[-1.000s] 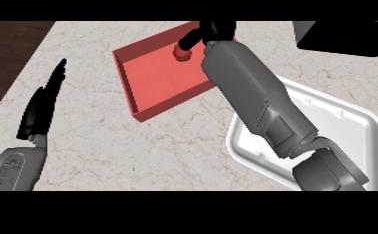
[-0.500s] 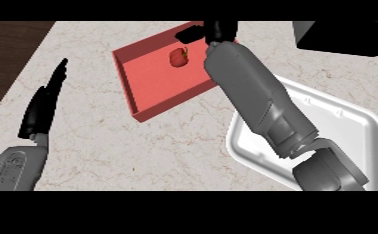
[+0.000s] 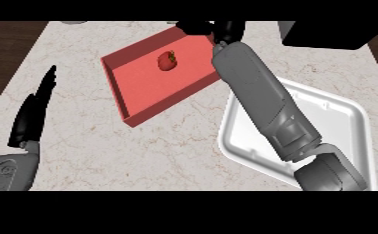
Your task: Pick the bell pepper from the tray and place it in the cardboard box
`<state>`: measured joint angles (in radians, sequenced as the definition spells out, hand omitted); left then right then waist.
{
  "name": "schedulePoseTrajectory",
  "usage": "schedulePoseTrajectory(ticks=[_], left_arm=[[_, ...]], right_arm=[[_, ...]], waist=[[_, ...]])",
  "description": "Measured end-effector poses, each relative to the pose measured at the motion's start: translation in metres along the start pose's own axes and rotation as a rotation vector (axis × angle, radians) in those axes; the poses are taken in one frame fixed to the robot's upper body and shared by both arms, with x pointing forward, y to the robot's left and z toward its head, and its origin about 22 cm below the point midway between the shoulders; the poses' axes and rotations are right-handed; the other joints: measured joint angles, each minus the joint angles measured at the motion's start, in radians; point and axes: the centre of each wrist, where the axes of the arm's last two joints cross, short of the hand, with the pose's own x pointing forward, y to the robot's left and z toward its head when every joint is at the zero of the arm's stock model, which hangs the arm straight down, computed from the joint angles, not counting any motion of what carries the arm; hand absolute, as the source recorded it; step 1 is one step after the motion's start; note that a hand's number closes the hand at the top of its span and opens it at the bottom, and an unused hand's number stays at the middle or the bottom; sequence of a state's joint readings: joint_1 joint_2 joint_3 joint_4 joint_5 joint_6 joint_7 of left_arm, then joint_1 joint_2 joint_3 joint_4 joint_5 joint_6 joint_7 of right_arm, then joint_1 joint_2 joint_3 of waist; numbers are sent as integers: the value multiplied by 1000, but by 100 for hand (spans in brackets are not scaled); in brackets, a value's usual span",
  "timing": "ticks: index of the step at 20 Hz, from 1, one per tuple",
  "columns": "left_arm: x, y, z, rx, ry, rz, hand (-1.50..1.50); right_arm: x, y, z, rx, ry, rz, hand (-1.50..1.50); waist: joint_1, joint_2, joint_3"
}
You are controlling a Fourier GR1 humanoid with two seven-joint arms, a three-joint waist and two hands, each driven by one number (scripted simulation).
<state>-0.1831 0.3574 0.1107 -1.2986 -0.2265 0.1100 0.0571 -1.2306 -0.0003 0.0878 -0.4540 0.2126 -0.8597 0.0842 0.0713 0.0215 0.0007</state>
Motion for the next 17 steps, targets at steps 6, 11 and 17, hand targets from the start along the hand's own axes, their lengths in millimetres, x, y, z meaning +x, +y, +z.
schedulePoseTrajectory(ticks=[6, 11, 17], left_arm=[[-17, 16, 8, 34, 45, -3, 0], [-21, 28, 14, 52, 70, -7, 0], [-25, 21, 21, 63, 74, -3, 0]], right_arm=[[-25, -23, -8, -13, 23, -48, -150], [-61, -57, -4, -16, 40, -45, -150], [-93, -118, 6, 24, 39, -12, -150]], waist=[[-51, -17, 0], [-81, -28, -1], [-93, -31, -1]])
